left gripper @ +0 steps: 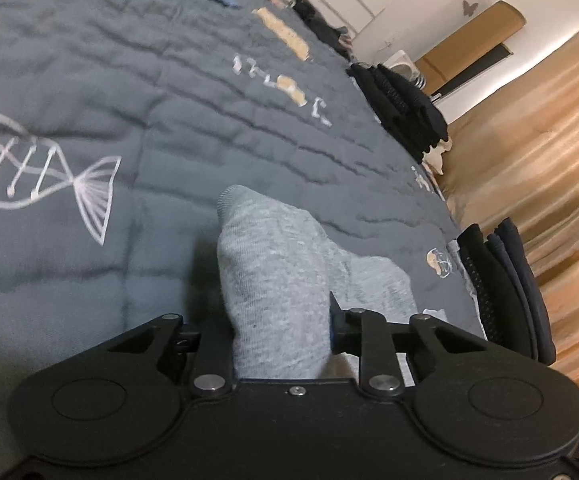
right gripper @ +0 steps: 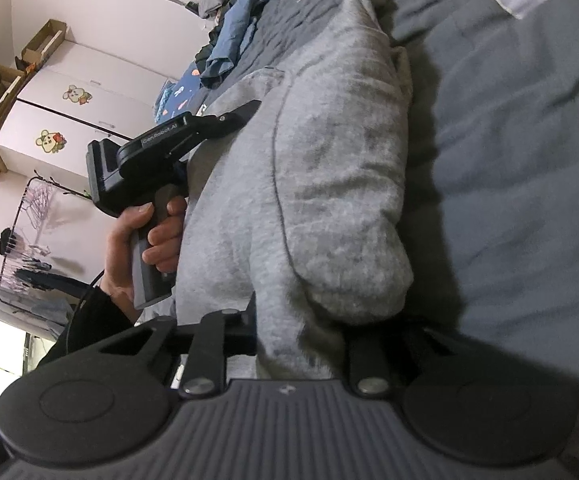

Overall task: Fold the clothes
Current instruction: 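Close the left gripper on the edge of the folded grey shirt, then lift and carry the grey shirt with the left gripper toward the navy clothes stack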

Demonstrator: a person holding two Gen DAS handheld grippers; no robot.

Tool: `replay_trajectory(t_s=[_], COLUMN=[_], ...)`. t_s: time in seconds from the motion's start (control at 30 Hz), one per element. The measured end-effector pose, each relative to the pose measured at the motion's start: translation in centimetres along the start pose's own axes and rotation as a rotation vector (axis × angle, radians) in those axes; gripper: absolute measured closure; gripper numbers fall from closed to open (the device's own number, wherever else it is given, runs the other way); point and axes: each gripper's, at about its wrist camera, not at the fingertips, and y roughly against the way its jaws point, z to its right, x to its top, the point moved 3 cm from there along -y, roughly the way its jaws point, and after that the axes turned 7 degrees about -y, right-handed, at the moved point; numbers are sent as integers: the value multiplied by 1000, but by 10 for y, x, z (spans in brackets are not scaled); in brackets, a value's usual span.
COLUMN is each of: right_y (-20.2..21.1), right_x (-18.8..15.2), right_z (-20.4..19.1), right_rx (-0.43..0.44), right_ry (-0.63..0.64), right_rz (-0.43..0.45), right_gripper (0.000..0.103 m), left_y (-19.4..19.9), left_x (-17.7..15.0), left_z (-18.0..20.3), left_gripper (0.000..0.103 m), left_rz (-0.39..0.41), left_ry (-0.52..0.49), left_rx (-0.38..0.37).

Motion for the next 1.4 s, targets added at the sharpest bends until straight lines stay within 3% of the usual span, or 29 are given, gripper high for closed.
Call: replay_trajectory(t_s=[0.47, 0.73, 1.2, 1.4], right_y=[22, 65, 124, 168], right_x=[-4, 13, 28, 35], right_z=[-19, -18, -21, -24], right_rx=[-13, 8, 19, 43], right_ry=[73, 120, 202, 260], right_rz=[17, 65, 29, 24], right_gripper=[83, 84, 84, 84], left_y=[23, 41, 50, 59], left_x=[-1, -7, -31, -36], left_z=[68, 112, 192, 246], left_gripper=[79, 80, 80, 80], left_rz=[80, 174, 300, 368], left_ry=[-108, -137, -122, -133], left_rx=[-7, -15, 27, 56])
